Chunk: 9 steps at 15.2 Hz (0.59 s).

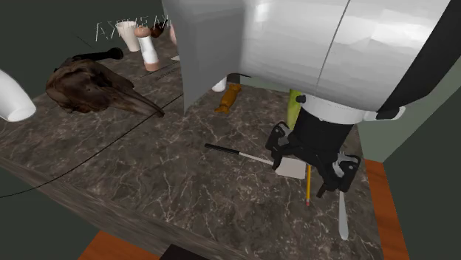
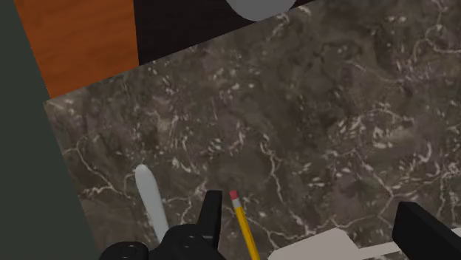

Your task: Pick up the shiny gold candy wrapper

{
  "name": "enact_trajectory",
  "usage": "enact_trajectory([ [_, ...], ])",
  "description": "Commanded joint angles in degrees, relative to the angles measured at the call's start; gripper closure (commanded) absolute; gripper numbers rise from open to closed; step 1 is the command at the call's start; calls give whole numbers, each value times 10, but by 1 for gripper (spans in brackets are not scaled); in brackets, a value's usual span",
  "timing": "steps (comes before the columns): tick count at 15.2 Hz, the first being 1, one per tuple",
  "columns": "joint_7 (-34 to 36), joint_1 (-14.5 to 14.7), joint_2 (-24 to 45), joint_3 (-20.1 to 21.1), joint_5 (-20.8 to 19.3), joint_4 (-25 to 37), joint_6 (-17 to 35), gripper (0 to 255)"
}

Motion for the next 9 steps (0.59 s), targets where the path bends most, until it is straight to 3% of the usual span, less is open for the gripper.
enact_trajectory([
  [1, 0, 0, 0, 0, 0, 0, 0, 0],
  [9, 58, 38, 124, 62, 46, 60, 82, 0],
])
